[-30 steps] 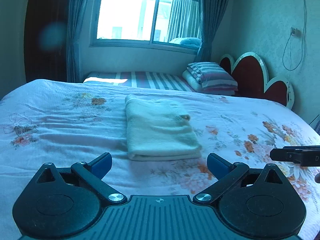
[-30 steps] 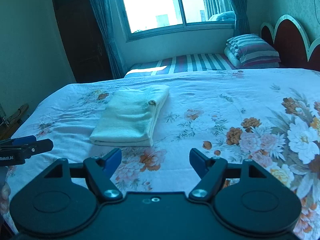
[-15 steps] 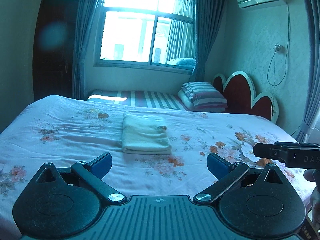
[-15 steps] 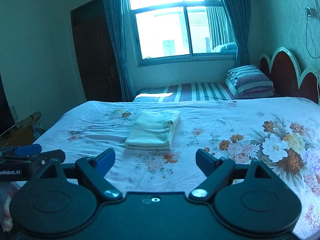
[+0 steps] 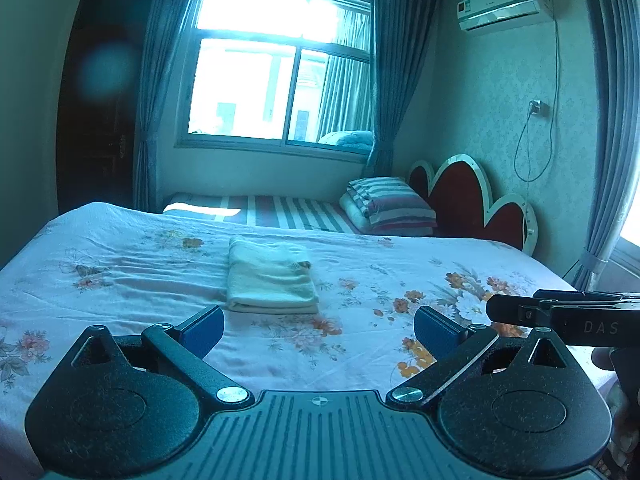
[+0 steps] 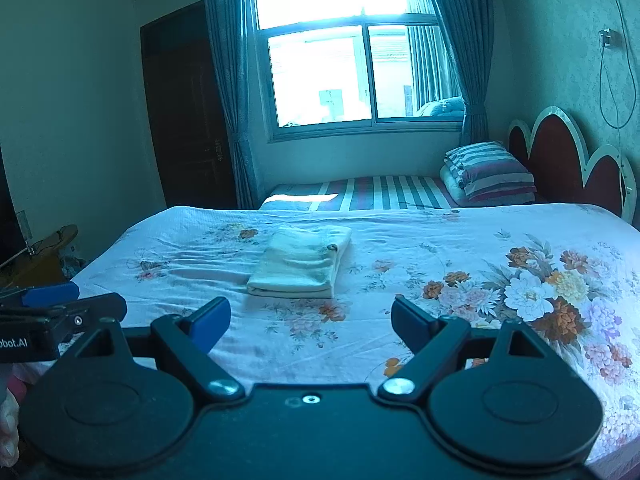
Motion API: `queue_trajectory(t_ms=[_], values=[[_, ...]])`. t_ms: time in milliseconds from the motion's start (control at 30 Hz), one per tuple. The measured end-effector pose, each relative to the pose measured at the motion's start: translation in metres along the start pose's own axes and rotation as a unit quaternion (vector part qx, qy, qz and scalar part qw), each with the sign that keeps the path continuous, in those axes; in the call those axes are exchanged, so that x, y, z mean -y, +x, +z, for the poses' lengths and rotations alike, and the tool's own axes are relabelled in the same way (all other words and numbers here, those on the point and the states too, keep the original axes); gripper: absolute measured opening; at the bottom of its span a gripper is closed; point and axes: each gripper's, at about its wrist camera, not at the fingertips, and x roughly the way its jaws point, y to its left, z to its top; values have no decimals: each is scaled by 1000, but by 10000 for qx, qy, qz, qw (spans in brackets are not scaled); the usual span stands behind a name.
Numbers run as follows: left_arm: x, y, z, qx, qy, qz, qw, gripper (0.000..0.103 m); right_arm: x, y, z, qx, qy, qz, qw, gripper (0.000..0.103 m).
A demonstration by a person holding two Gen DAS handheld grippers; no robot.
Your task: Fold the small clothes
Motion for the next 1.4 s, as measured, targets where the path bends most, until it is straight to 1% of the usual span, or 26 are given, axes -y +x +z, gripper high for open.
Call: queue_trajectory(t_ms=[200,433,633,1300,1400], values=[[5,1,0,14,-13,-66,10000,100,0,-3,-1,35,-1,-24,10000,88],[6,1,0,33,-7,-58,10000,100,-2,-5,0,57,-16,-40,10000,89],[7,0,2,43,35,8,10000,100,-3,-5,0,67,0,-53,10000,97],[13,1,2,46,90,-17,9999,101,4,-5,3,77,37,-75,9999,100],[13,1,2,45,98,-17,9999,101,4,-5,3,90,54,-88,9999,102]])
